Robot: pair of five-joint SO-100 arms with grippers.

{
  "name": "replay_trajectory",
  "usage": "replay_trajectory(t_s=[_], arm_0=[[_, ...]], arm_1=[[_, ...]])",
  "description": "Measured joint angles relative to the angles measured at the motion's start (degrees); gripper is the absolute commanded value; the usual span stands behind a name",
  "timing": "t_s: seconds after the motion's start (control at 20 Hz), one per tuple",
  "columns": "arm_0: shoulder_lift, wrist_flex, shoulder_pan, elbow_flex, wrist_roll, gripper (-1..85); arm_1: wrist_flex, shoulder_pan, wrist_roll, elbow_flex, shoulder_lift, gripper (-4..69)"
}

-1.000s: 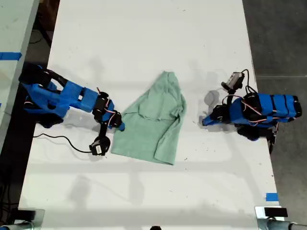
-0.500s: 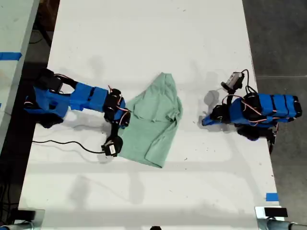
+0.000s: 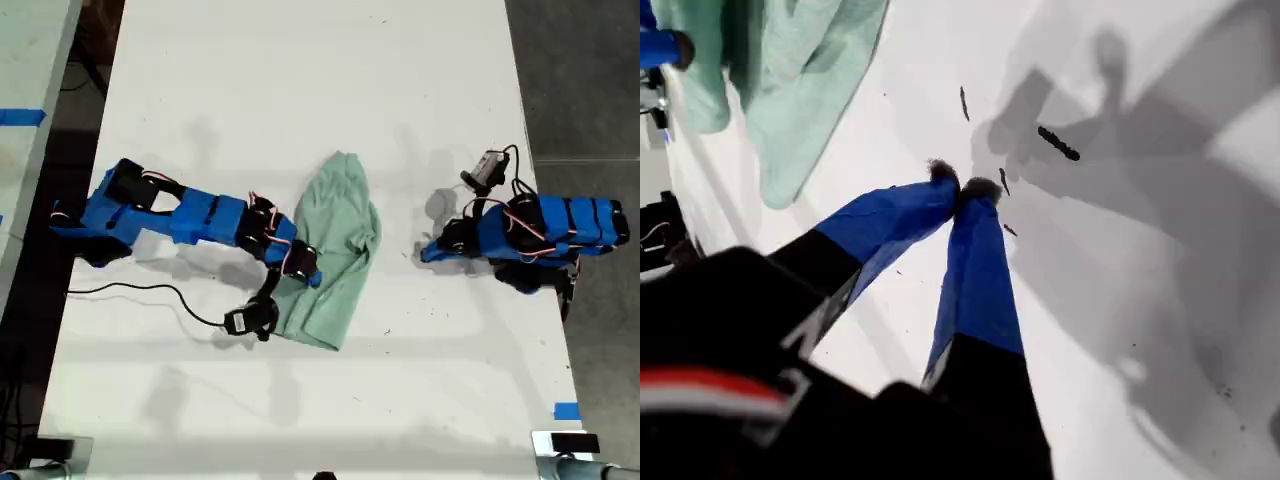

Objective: Fold t shirt

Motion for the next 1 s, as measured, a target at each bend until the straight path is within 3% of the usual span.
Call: replay_trajectory(t_s=[0.1,0.3,0.4,0.6,0.75,1.0], arm_0=[[-0.2,-1.9,0.8,0.0,2.7,-0.1],[15.0,10.3,-1.8,5.4,4.2,-0.2],[32.5,11.9,-4.7,14.2,4.2,-0.2],[81.4,3.3,-13.5,57.0,1.5,-0.2],[117.9,-0.1,-14.1,91.8,-1.1,-0.2],[143.3,-1.1,-15.3,119.0,-3.6,1.2]], arm_1=[[0.0,0.0,0.0,0.0,0.0,2.2],[0.0,0.0,0.0,0.0,0.0,2.2],[0.0,0.0,0.0,0.0,0.0,2.2],[0.0,0.0,0.0,0.0,0.0,2.2],[0.0,0.0,0.0,0.0,0.0,2.2],[0.0,0.0,0.0,0.0,0.0,2.2]])
